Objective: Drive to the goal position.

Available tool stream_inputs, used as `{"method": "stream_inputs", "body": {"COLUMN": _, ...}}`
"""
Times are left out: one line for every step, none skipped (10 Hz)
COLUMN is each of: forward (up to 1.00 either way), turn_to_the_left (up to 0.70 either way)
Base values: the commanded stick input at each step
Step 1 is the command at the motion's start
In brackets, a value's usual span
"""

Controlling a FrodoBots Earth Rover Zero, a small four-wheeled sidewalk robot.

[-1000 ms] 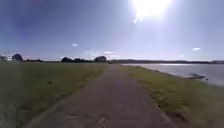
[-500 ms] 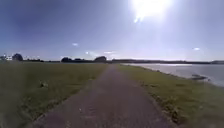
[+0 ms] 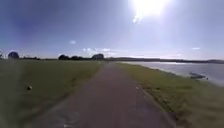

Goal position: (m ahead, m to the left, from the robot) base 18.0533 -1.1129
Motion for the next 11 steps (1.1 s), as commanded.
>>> {"method": "stream_inputs", "body": {"forward": 0.70, "turn_to_the_left": 0.00}}
{"method": "stream_inputs", "body": {"forward": 0.70, "turn_to_the_left": 0.00}}
{"method": "stream_inputs", "body": {"forward": 0.70, "turn_to_the_left": 0.00}}
{"method": "stream_inputs", "body": {"forward": 0.70, "turn_to_the_left": 0.00}}
{"method": "stream_inputs", "body": {"forward": 0.70, "turn_to_the_left": 0.00}}
{"method": "stream_inputs", "body": {"forward": 0.70, "turn_to_the_left": 0.00}}
{"method": "stream_inputs", "body": {"forward": 0.70, "turn_to_the_left": 0.00}}
{"method": "stream_inputs", "body": {"forward": 0.70, "turn_to_the_left": 0.00}}
{"method": "stream_inputs", "body": {"forward": 0.70, "turn_to_the_left": 0.00}}
{"method": "stream_inputs", "body": {"forward": 0.70, "turn_to_the_left": 0.00}}
{"method": "stream_inputs", "body": {"forward": 0.70, "turn_to_the_left": 0.00}}
